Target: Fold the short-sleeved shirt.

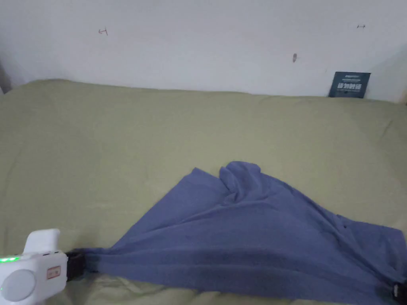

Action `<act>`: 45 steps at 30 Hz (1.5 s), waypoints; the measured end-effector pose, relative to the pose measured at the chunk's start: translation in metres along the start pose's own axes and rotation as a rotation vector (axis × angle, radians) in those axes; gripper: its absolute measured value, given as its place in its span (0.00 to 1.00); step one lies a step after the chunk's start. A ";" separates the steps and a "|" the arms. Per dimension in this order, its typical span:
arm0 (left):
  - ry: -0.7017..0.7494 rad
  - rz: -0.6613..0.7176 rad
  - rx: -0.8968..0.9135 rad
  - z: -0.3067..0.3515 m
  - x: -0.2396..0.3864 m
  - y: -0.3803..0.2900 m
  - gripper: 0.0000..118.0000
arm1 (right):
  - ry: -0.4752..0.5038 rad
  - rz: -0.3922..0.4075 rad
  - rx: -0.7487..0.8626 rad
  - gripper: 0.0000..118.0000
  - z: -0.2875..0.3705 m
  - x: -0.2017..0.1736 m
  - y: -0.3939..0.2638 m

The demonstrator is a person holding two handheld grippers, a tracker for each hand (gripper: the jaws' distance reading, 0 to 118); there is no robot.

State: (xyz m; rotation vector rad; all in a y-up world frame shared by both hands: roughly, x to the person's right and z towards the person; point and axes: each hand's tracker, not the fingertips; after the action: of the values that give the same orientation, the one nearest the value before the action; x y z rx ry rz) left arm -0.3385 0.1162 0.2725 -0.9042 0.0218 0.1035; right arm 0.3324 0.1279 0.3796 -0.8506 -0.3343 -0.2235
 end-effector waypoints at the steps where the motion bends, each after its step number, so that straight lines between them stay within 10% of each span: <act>1: 0.008 0.005 -0.002 0.000 -0.003 0.000 0.97 | 0.013 -0.010 -0.015 0.91 0.010 -0.001 -0.002; 7: 0.065 0.050 0.014 0.025 -0.026 -0.006 0.93 | 0.007 0.140 0.083 0.80 0.055 -0.049 -0.010; 8: 0.060 0.055 0.035 0.039 -0.026 -0.009 0.80 | 0.013 0.160 0.116 0.58 0.070 -0.066 -0.015; 10: 0.027 0.056 0.038 0.048 -0.028 -0.012 0.00 | 0.040 0.154 0.154 0.00 0.079 -0.082 -0.027; 16: -0.027 0.014 0.023 0.045 -0.027 -0.012 0.01 | 0.219 0.183 0.183 0.00 0.102 -0.150 -0.054; 17: -0.031 0.017 0.021 0.040 -0.027 -0.008 0.12 | 0.267 0.155 0.161 0.00 0.102 -0.158 -0.056; 19: -0.062 0.017 0.011 0.026 -0.026 0.002 0.84 | 0.279 0.161 0.141 0.00 0.090 -0.154 -0.062; 20: -0.069 0.011 -0.045 0.015 -0.029 0.009 1.00 | 0.285 0.177 0.129 0.00 0.086 -0.156 -0.065; 24: -0.068 -0.054 -0.162 -0.024 -0.026 0.017 0.97 | 0.260 0.233 0.108 0.00 0.078 -0.165 -0.078; 25: -0.063 -0.066 -0.172 -0.030 -0.023 0.017 0.82 | 0.265 0.230 0.097 0.00 0.074 -0.162 -0.079; 27: -0.062 -0.099 -0.165 -0.033 -0.016 0.018 0.00 | 0.257 0.228 0.067 0.00 0.058 -0.151 -0.079; 45: -0.078 -0.022 -0.127 -0.033 -0.005 0.021 0.00 | 0.180 0.403 0.042 0.00 -0.133 -0.190 0.168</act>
State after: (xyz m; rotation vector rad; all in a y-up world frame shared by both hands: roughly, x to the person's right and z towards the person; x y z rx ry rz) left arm -0.3445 0.1033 0.2358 -1.0260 -0.0681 0.1209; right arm 0.2374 0.1454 0.1096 -0.8318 0.0046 0.0820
